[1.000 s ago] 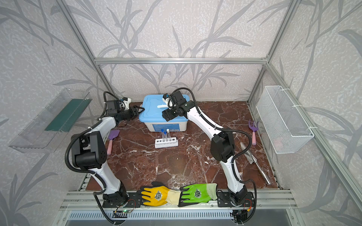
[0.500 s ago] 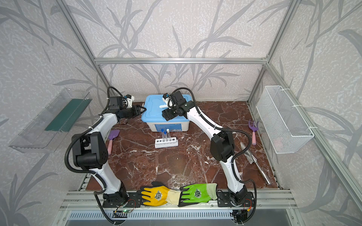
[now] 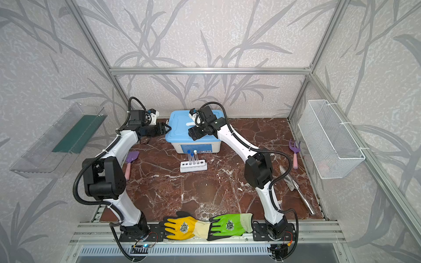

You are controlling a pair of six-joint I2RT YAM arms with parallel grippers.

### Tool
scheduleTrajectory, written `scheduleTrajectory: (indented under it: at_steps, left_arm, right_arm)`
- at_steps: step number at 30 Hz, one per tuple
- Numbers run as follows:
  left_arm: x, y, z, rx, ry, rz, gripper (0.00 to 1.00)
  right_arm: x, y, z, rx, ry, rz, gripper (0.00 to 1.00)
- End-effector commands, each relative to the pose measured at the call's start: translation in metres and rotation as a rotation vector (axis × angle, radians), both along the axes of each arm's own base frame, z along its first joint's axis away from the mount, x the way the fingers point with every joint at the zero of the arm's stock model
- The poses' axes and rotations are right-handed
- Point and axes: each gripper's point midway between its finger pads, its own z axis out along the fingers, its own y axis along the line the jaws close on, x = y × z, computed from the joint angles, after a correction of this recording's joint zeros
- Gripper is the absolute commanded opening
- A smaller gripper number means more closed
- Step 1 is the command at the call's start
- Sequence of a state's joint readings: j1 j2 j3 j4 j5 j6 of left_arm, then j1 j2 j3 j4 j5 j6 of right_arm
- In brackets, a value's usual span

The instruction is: Organize the chemistry lab equipment

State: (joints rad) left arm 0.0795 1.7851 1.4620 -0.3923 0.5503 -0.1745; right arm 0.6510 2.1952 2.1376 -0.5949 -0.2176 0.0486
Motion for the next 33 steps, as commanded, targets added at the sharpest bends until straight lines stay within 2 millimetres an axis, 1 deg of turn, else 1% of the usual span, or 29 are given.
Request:
scheduleTrajectory:
  at_steps: [1, 5, 12, 16, 23, 25, 33]
  left_arm:
    - [-0.001, 0.001, 0.021, 0.002, -0.043, -0.005, 0.66]
    - [0.003, -0.006, 0.015, -0.045, -0.025, -0.027, 0.69]
    - [0.008, -0.016, 0.008, -0.113, -0.012, -0.066, 0.69]
    - [0.011, -0.013, 0.002, -0.108, 0.002, -0.056, 0.69]
    - [0.015, -0.014, -0.003, -0.122, 0.008, -0.060, 0.69]
    - [0.016, -0.014, -0.005, -0.126, 0.009, -0.063, 0.68]
    - [0.015, -0.013, -0.006, -0.117, 0.016, -0.059, 0.57]
  right_arm:
    - [-0.005, 0.000, -0.030, -0.042, 0.061, -0.002, 0.82]
    - [-0.005, -0.001, -0.030, -0.046, 0.060, -0.003, 0.84]
    - [-0.004, -0.002, -0.031, -0.052, 0.056, -0.004, 0.86]
    - [-0.004, -0.002, -0.032, -0.054, 0.059, -0.004, 0.86]
    - [-0.003, -0.002, -0.034, -0.056, 0.062, -0.004, 0.85]
    - [-0.003, -0.001, -0.035, -0.057, 0.062, -0.003, 0.85]
    - [-0.001, -0.002, -0.040, -0.057, 0.071, -0.010, 0.83]
